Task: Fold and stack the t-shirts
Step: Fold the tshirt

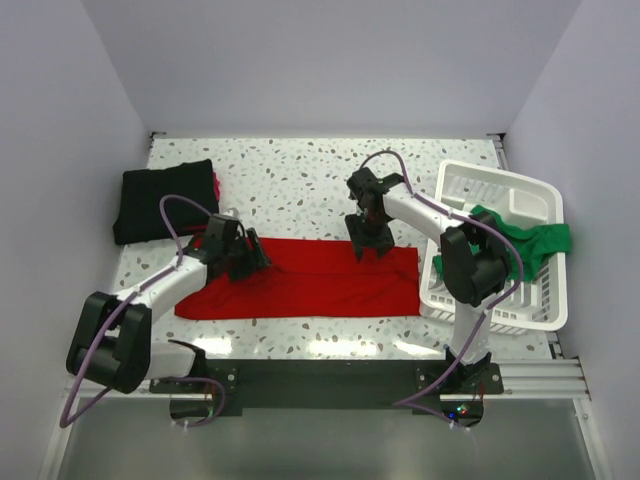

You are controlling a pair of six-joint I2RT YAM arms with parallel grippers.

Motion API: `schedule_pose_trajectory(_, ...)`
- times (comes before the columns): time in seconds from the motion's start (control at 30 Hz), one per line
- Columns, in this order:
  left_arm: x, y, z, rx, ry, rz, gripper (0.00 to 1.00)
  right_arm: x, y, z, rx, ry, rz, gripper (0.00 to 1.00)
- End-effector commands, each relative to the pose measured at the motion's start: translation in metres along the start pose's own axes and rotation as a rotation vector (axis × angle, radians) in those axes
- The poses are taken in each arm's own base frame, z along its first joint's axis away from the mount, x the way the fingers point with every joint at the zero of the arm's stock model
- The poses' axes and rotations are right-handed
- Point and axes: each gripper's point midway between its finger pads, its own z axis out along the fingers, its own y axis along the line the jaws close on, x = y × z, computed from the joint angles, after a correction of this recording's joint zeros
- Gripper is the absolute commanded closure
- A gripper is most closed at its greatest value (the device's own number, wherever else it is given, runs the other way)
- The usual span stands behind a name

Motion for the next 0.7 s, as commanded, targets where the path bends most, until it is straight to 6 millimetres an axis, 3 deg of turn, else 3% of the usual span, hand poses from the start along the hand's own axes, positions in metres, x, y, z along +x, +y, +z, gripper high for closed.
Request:
schedule_pose_trajectory(0.0, 0.012, -0.020, -0.009, 0.083, 0.024, -0.008, 0.33, -0.003, 0.006, -0.005, -0.030, -0.028, 0.002, 0.43)
schedule_pose_trajectory(0.23, 0.035, -0.035, -0.006, 0.174, 0.174, 0.042, 0.33, -0.002, 0.005, -0.001, -0.027, -0.014, -0.001, 0.43)
schedule_pose_trajectory(0.47, 0.015, -0.057, -0.031, 0.238, 0.106, 0.101, 0.33, -0.004, 0.007, 0.001, -0.033, -0.014, -0.003, 0.43)
schedule_pose_trajectory(0.67, 0.010, -0.046, -0.034, 0.149, 0.105, 0.134, 0.35, -0.002, 0.007, 0.001, -0.034, -0.010, -0.003, 0.43)
